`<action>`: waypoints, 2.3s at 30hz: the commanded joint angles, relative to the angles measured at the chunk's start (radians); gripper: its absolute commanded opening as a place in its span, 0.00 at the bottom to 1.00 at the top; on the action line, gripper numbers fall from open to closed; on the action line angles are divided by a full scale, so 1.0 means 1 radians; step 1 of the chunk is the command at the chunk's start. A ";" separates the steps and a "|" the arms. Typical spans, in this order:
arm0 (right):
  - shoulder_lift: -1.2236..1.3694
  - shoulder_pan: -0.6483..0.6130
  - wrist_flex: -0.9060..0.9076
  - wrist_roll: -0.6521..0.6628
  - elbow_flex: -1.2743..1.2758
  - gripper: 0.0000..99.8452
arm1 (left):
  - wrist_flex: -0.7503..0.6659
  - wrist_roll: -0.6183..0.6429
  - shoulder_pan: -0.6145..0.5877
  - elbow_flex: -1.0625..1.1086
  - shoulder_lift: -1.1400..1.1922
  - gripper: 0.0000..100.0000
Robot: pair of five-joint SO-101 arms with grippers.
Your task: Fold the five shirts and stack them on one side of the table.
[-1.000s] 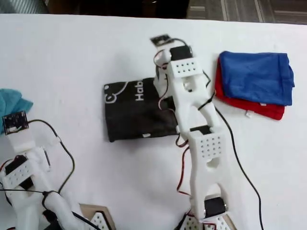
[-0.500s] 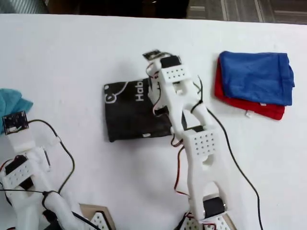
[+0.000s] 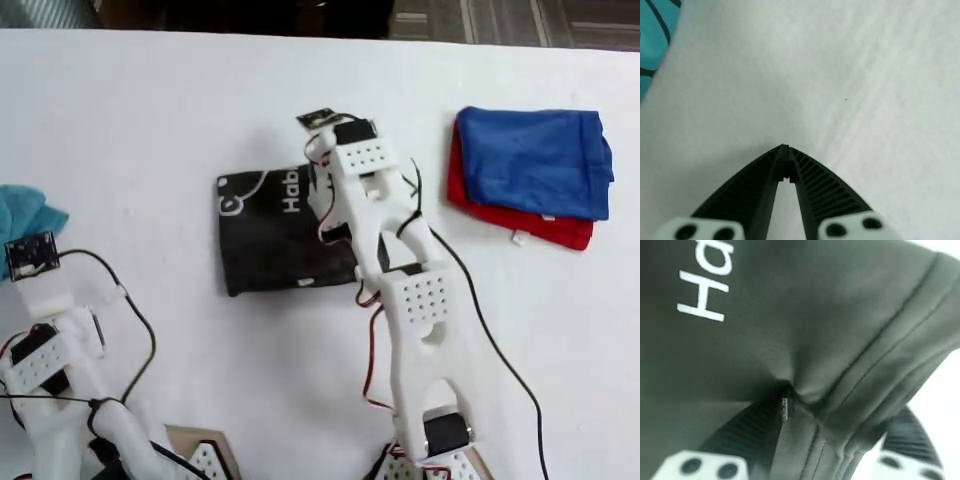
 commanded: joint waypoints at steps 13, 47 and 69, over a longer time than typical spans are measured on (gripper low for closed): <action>0.007 0.016 0.031 0.041 0.003 0.02 | -0.014 0.006 -0.005 -0.002 -0.025 0.03; -0.740 0.506 0.093 0.689 -0.137 0.02 | -0.014 0.006 -0.005 -0.002 -0.025 0.03; -0.435 0.719 -0.271 0.709 -0.149 0.02 | -0.014 0.006 -0.005 -0.001 -0.025 0.03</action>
